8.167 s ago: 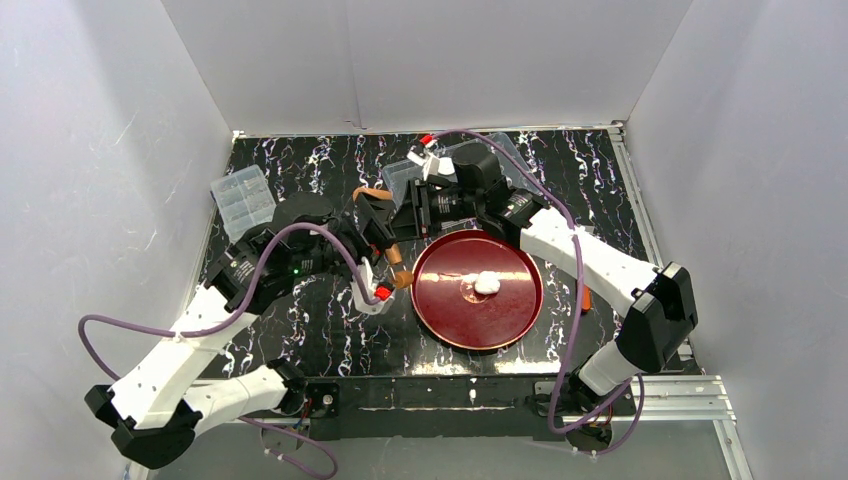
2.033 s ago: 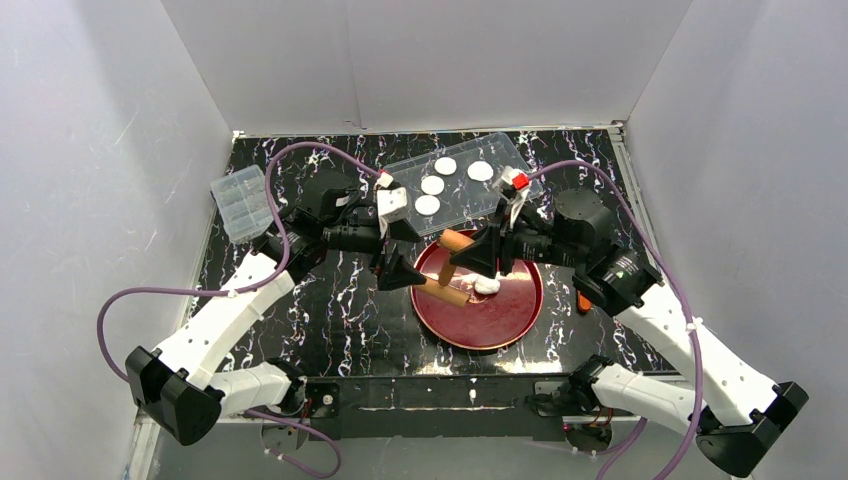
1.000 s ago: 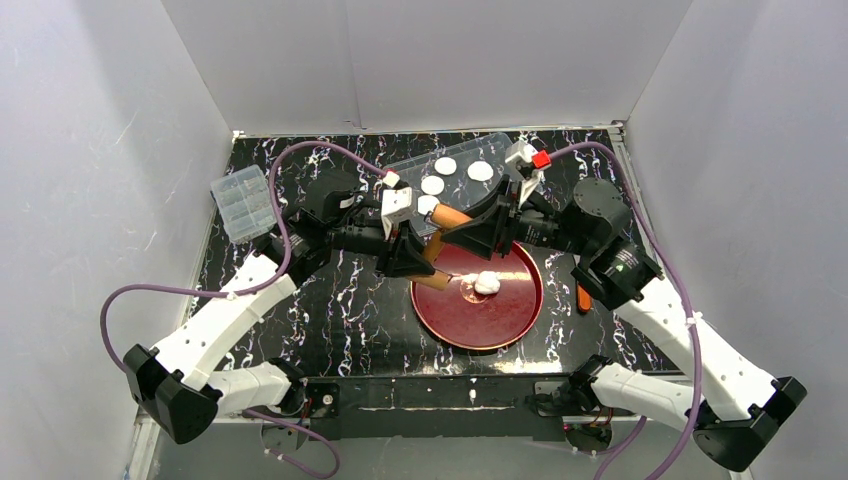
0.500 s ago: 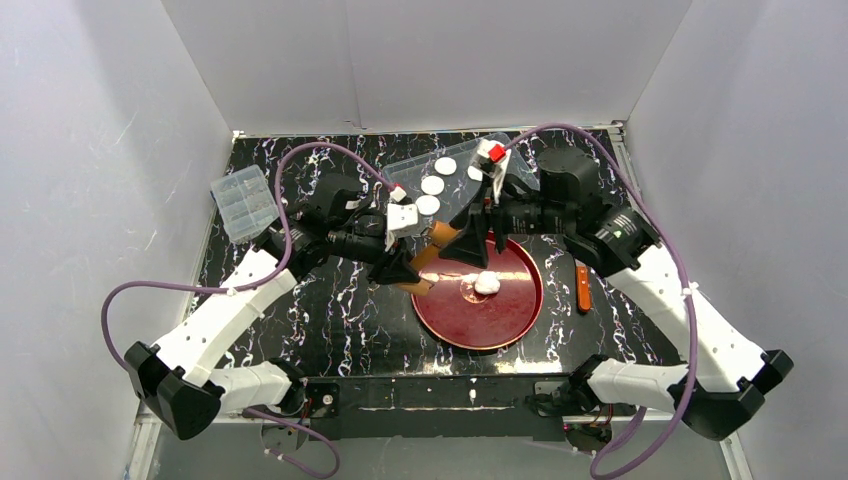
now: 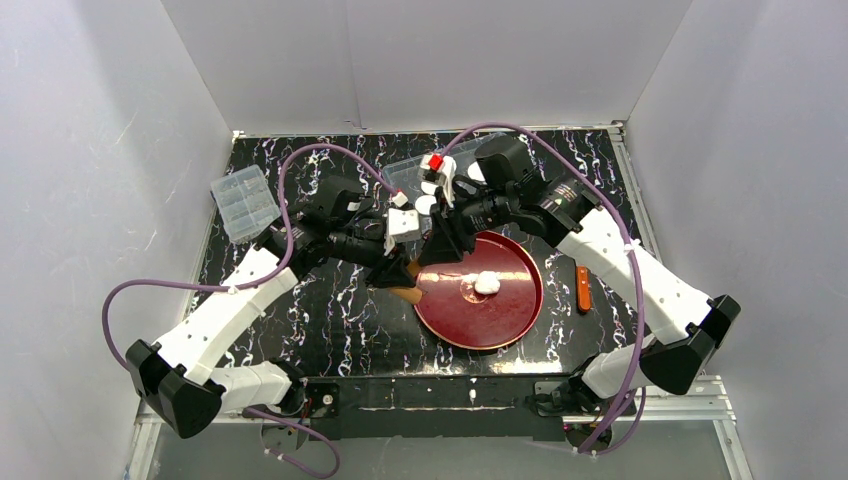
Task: Roll out the dumpling wrappers from the dough
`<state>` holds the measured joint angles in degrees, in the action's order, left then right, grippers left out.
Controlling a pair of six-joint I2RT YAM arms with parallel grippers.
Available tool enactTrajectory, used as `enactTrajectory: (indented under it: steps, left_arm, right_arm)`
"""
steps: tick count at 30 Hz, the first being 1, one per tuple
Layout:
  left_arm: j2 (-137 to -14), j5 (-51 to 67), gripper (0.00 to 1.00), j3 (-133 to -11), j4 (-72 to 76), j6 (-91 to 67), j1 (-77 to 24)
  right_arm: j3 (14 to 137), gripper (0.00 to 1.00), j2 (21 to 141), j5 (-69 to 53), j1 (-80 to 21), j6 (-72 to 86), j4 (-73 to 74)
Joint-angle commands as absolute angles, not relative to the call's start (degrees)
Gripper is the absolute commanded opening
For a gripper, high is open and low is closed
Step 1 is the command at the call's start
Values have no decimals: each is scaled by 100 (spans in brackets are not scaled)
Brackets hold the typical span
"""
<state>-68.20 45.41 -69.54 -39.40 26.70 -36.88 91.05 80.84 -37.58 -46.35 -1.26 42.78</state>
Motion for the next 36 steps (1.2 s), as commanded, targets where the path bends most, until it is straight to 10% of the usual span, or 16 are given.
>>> enactTrajectory:
  steps: [1,8,9,10,11,36]
  left_arm:
    - [-6727,4823,0,-7241,-3780,2710,-3725]
    - [-6684,4662,0,-7205,-3632,2598,-3725]
    - [-6629,4471,16,-7153,-3504,2509,-3724]
    - [-6582,4207,78,-7058,-3345,2422,-3721]
    - [-6544,3991,96,-7008,-3211,2432,-3726]
    - [-7171,992,96,-8004,-5782,786,-3703]
  right_arm:
    - [9022,5,8063,-3699,-4623,-70,4030]
    - [8926,1,7877,-3418,-4623,90,3910]
    - [8909,1,7860,-3251,-4623,151,3929]
    - [8912,1,7862,-3086,-4619,168,4022]
    - [8905,1,7877,-2920,-4610,189,4097]
    - [7320,1,7123,-1682,-2572,1568,4495]
